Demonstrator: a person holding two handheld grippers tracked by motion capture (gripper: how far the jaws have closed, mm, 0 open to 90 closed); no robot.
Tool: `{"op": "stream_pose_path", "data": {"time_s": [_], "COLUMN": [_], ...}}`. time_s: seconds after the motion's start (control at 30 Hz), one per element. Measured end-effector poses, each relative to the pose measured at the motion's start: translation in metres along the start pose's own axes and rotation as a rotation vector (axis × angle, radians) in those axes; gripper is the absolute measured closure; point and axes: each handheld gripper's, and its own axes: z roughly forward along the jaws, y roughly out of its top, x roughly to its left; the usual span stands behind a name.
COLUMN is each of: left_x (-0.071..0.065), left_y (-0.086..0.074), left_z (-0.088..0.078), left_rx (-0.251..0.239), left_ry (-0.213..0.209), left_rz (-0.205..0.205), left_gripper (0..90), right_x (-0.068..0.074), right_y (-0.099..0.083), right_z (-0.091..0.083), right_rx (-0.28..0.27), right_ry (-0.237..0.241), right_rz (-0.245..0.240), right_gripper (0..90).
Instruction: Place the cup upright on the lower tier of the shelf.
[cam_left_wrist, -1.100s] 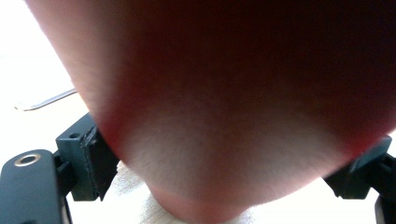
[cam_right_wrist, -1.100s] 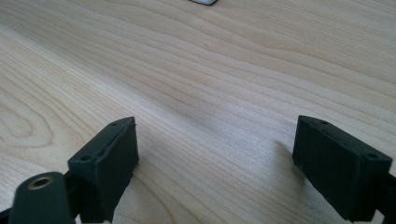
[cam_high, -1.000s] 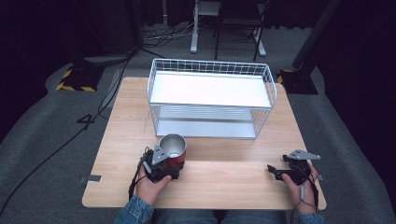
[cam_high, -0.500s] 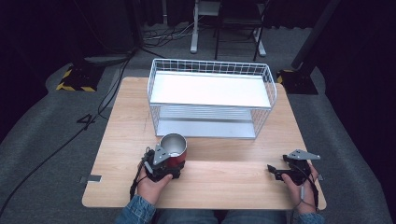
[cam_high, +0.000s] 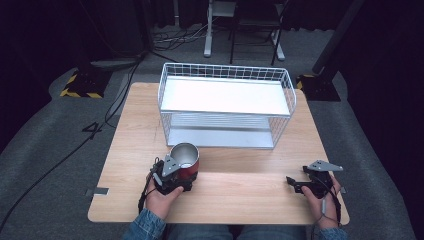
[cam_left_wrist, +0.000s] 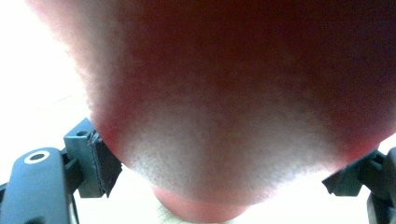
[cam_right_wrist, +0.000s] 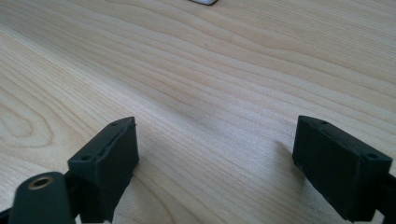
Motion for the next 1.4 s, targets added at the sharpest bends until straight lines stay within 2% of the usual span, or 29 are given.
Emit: {"op": "stream_pose_path", "data": {"time_s": [0.2, 0.43, 0.73, 0.8, 0.9, 1.0, 1.4], "left_x": [-0.003, -0.004, -0.008, -0.009, -0.011, -0.012, -0.022], "left_y": [0.005, 0.014, 0.039, 0.041, 0.051, 0.054, 0.075], "left_z": [-0.006, -0.011, -0.011, -0.011, -0.008, -0.006, 0.021], "left_rx": [-0.038, -0.049, -0.050, -0.052, -0.058, -0.062, -0.059], "left_ry": [-0.007, -0.009, -0.024, -0.028, -0.036, -0.044, -0.074], "left_rz": [-0.003, 0.024, 0.077, 0.076, 0.094, 0.092, 0.134], "left_gripper": [16.4, 16.4, 16.4, 16.3, 16.4, 16.4, 16.3], "right_x": [0.000, 0.000, 0.000, 0.000, 0.000, 0.000, 0.000], "right_y": [0.000, 0.000, 0.000, 0.000, 0.000, 0.000, 0.000], "right_z": [0.000, 0.000, 0.000, 0.000, 0.000, 0.000, 0.000], "right_rx": [0.000, 0.000, 0.000, 0.000, 0.000, 0.000, 0.000], "right_ry": [0.000, 0.000, 0.000, 0.000, 0.000, 0.001, 0.000], "right_rz": [0.000, 0.000, -0.001, -0.001, -0.001, 0.000, -0.001], "right_gripper": [14.7, 14.7, 14.8, 14.8, 14.8, 14.8, 14.8]}}
